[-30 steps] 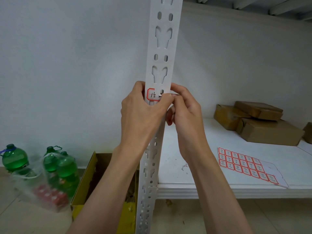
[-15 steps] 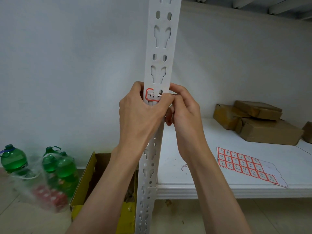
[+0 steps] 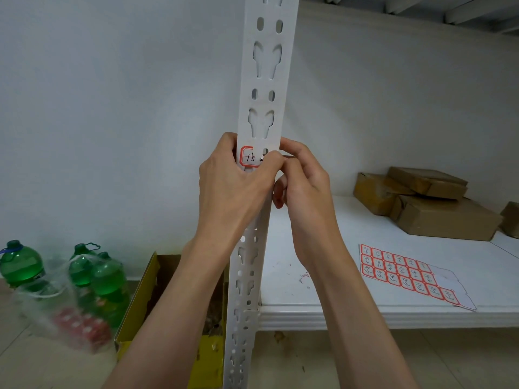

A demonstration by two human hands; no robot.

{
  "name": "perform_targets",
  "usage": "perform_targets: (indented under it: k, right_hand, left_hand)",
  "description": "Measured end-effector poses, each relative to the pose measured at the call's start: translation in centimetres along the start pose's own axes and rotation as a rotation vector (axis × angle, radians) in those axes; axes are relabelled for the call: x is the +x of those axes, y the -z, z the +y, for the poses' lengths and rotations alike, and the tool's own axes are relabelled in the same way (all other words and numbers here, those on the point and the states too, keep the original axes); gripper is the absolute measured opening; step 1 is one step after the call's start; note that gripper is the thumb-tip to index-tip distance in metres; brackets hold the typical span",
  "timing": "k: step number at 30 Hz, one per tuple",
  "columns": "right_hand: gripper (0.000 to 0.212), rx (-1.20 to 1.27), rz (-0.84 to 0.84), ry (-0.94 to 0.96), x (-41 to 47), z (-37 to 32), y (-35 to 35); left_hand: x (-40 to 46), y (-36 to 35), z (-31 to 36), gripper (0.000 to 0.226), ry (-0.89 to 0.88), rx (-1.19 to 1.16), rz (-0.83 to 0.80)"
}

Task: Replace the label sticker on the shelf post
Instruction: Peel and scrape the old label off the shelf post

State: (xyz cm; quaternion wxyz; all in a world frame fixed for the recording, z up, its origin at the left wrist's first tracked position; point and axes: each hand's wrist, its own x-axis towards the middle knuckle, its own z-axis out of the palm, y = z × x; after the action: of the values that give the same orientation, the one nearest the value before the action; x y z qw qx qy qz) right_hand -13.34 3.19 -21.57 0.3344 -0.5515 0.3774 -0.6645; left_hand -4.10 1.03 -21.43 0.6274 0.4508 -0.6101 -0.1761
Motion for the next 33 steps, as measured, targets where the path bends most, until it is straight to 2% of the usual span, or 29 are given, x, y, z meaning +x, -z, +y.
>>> perform_targets:
  k: [10, 13, 15, 19, 25, 33]
  right_hand:
    - [0.035, 0.008, 0.001, -0.002, 0.0, 0.0, 0.2]
    - [0.034, 0.003, 0.002, -0.007, 0.0, 0.1, 0.1]
    - [0.031, -0.012, 0.003, -0.002, 0.0, 0.1, 0.0]
    - [0.023, -0.136, 0.055, 0.034, 0.2, 0.5, -0.5]
    - [0.016, -0.317, 0.164, 0.206, 0.3, 0.6, -1.4]
    - [0.016, -0.415, 0.175, 0.252, 0.6, 0.8, -1.8]
  left_hand:
    - [0.3, 0.5, -0.8, 0.022, -0.057, 0.032, -0.049]
    - [0.4, 0.9, -1.3, 0.012, -0.043, -0.071, -0.101]
    - [0.5, 1.2, -1.4, 0.016, 0.003, -0.183, -0.148]
    - [0.5, 1.7, -1.5, 0.027, 0.037, -0.254, -0.183]
    - [0.5, 1.5, -1.7, 0.024, 0.027, -0.291, -0.176]
    - [0.7, 1.4, -1.9, 0.022, 0.014, -0.293, -0.165]
